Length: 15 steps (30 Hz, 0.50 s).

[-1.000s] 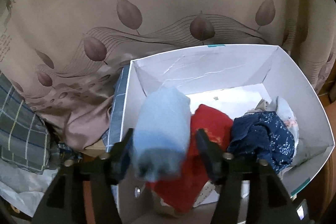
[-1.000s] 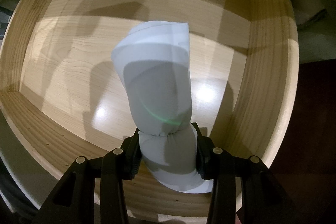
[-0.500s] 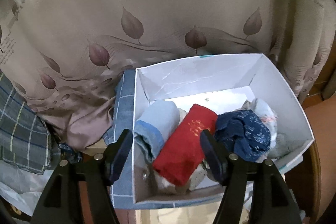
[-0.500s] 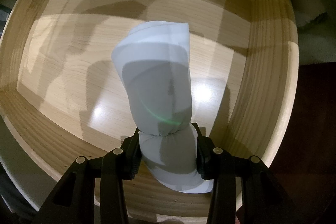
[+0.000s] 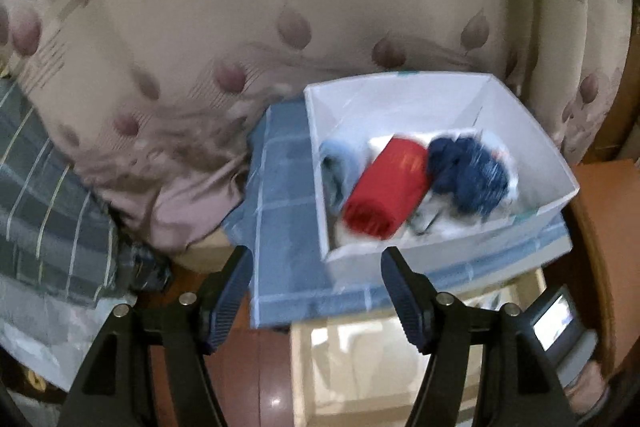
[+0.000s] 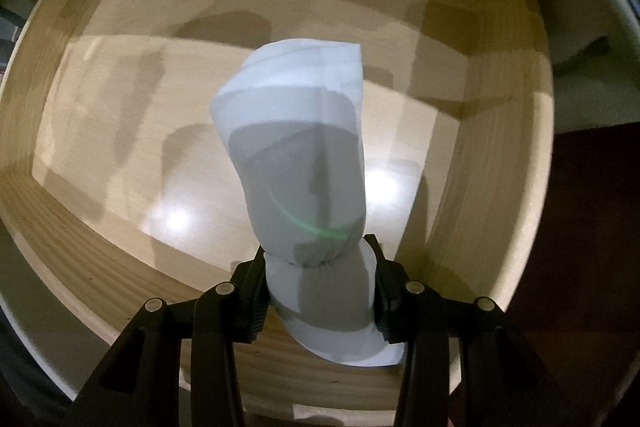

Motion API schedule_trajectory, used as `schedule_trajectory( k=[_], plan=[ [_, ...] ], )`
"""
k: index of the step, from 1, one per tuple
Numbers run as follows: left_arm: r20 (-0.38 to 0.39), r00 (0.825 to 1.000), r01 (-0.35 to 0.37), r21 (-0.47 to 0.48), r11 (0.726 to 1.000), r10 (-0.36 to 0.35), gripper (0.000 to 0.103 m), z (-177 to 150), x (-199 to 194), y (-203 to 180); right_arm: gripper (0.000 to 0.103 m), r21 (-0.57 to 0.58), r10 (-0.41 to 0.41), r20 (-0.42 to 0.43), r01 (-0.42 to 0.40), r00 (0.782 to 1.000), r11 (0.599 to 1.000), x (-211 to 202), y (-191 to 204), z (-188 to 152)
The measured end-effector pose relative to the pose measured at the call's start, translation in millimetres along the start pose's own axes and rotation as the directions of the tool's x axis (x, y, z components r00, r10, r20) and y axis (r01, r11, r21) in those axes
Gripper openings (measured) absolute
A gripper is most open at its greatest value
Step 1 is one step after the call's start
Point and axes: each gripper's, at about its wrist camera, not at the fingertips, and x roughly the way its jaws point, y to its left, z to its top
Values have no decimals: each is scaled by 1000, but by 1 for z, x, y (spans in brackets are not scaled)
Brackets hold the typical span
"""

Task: Take underwear out of drawer
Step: 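Move the left gripper back over the drawer while the right gripper lifts the white sock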

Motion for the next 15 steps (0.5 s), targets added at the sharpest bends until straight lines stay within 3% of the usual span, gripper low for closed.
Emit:
schedule_trajectory(
  k=[7, 9, 11, 15],
  plan=[
    [1, 994, -106, -34, 994, 106, 68, -70, 4, 10, 38, 19, 16, 145, -19, 989, 1000, -28, -3, -13],
    [4, 993, -121, -41, 992, 122, 68, -87, 7, 7, 37, 14, 12, 231, -16, 973, 1000, -44, -1, -20],
    [12, 991, -135, -56, 989, 136, 68, -101, 9, 3, 37, 9, 4, 332, -7, 943, 1000, -64, 2, -30],
    [21, 987, -159, -73, 985, 161, 68, -125, 19, -13, 36, 27, 35, 440, -52, 897, 998, -89, 3, -49]
  ],
)
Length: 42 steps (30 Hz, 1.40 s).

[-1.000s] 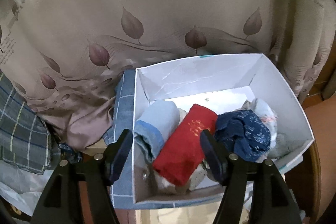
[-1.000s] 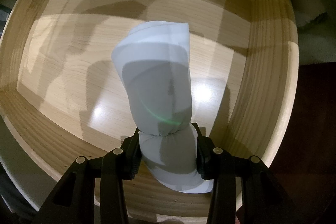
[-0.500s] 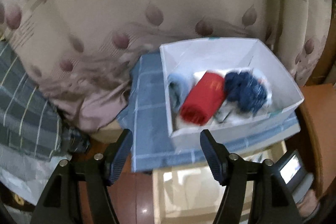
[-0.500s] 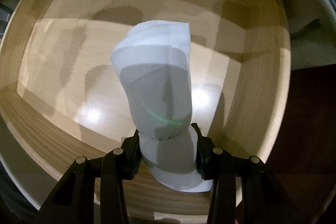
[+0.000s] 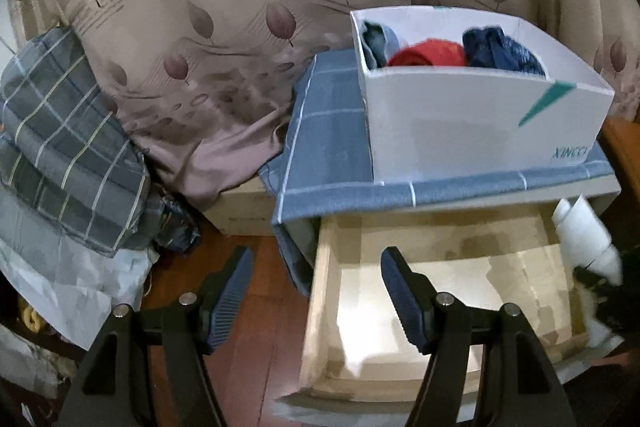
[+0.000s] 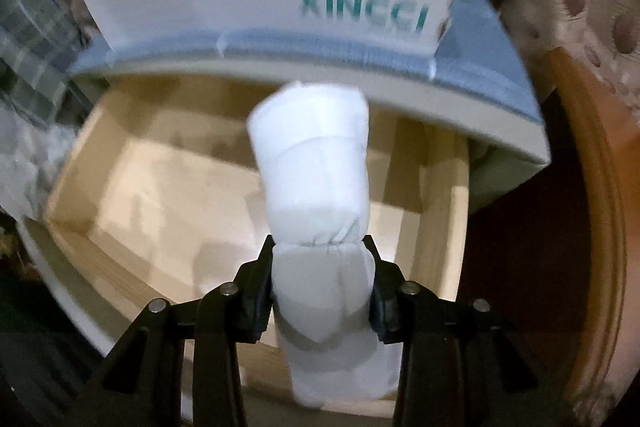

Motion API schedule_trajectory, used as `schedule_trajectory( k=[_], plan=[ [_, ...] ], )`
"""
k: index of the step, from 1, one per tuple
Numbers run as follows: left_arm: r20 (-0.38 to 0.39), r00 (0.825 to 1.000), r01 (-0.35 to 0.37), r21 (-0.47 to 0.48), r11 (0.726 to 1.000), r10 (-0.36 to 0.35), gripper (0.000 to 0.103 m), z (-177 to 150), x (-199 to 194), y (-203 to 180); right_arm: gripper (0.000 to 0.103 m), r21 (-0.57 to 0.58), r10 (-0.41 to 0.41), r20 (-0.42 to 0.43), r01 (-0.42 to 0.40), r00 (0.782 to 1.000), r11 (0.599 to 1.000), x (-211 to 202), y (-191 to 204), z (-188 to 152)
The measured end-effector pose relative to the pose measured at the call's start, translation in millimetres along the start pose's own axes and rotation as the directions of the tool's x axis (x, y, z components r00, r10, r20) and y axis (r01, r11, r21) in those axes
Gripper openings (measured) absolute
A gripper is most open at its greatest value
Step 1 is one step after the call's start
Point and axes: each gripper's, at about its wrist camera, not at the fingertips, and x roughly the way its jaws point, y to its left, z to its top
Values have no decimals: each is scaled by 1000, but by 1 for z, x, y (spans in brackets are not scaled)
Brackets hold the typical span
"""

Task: Take underwear out of drawer
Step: 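Move the left gripper back over the drawer while the right gripper lifts the white sock, then lower the white sock into the box and open the right gripper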

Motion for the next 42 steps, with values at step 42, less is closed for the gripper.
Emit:
schedule_trajectory(
  k=[42],
  plan=[
    [-16, 1000, -10, -184, 983, 7, 68, -44, 43, 4, 36, 106, -68, 322, 35, 944, 994, -80, -25, 253]
  ],
)
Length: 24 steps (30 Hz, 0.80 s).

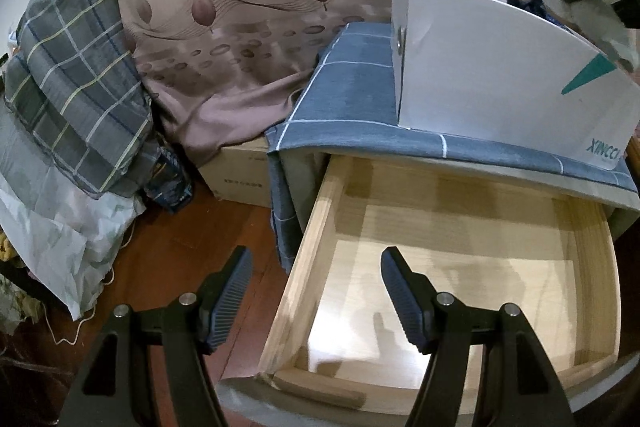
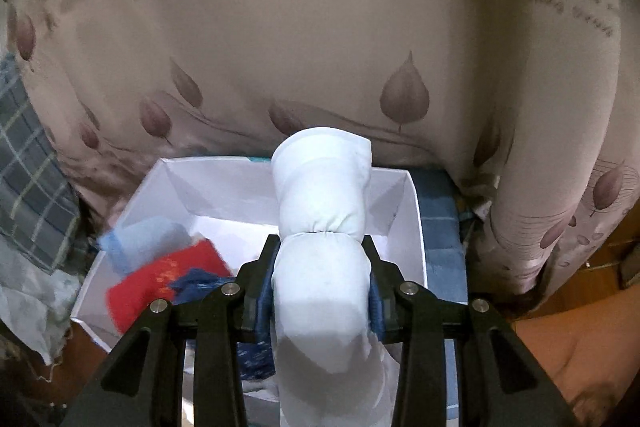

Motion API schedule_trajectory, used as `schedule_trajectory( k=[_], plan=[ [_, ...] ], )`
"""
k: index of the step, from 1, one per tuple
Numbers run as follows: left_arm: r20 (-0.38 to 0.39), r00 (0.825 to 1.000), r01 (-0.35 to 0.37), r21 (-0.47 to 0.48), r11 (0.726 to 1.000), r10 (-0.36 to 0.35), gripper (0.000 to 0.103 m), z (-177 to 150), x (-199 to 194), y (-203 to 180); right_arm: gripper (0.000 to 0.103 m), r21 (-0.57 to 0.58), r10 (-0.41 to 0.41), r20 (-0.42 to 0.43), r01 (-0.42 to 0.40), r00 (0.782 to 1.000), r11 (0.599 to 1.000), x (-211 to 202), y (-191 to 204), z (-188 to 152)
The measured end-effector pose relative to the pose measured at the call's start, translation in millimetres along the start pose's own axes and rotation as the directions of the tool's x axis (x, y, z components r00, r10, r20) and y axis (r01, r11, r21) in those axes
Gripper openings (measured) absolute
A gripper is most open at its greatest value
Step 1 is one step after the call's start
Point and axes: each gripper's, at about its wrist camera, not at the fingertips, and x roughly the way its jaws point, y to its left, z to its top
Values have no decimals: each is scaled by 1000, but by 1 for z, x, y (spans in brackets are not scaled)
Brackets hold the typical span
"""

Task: Take underwear out of drawer
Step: 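Lower the white sock into the box and open the right gripper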

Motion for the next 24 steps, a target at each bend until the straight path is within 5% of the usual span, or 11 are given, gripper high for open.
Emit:
schedule_trajectory(
  k=[10, 24],
  plan=[
    [2, 1000, 9, 6, 1000, -9, 68, -1, -1, -1, 40, 18, -37, -126, 40, 991, 999, 41, -8, -13],
    [-1, 1000, 18, 3, 1000, -18, 68, 0, -2, -3, 86, -10, -55, -116, 54, 992, 998, 33, -3, -23]
  ],
)
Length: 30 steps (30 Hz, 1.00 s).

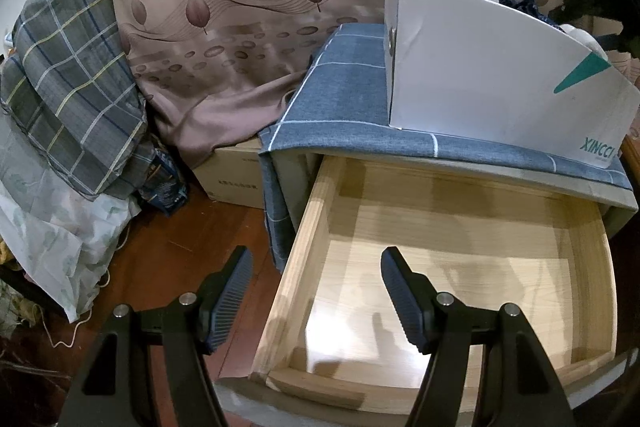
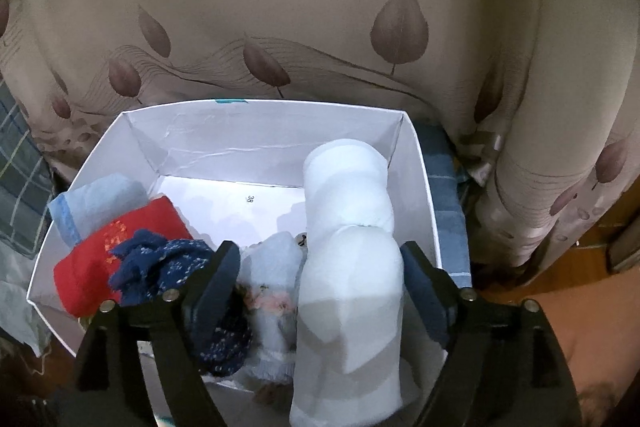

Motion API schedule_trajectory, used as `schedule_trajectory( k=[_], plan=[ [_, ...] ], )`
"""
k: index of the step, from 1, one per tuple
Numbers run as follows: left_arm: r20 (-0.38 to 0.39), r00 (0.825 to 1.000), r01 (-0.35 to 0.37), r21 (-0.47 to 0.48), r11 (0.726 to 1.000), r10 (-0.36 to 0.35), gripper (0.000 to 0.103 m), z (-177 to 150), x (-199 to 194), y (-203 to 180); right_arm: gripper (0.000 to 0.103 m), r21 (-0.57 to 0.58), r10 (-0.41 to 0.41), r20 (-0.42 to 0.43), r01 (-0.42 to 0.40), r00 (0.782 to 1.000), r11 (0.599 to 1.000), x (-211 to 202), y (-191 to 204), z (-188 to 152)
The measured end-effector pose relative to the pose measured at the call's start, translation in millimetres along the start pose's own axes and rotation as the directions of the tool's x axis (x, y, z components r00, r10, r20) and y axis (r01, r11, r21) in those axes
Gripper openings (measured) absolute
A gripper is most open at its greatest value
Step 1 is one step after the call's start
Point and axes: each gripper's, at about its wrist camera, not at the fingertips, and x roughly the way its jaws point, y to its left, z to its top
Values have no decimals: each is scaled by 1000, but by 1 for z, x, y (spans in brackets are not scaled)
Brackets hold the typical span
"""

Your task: Take underwear out of drawer

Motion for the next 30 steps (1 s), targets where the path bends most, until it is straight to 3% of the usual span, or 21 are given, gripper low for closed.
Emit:
schedule_trajectory(
  k=[5, 9, 17, 23, 30],
  plan=[
    [-1, 1000, 2, 3, 1000, -2, 68, 0, 0, -1, 88, -13, 18, 40, -17, 999, 1000, -30, 1, -2],
    [2, 1000, 13, 8, 1000, -13, 68, 0, 0, -2, 95, -19, 39, 92, -37, 995, 999, -62, 2, -9],
    [2, 999, 35, 23, 999, -35, 68, -1, -1, -6, 102, -51, 53, 176, -45, 983, 998, -128, 5, -68],
    [-1, 998, 58, 43, 997, -58, 68, -3, -4, -11, 102, -71, 37, 111, -29, 993, 997, -123, 15, -140],
    [-8, 996, 89, 73, 993, -89, 68, -11, -12, -17, 102, -48, 30, -24, -32, 999, 998, -82, 25, -210]
  ],
)
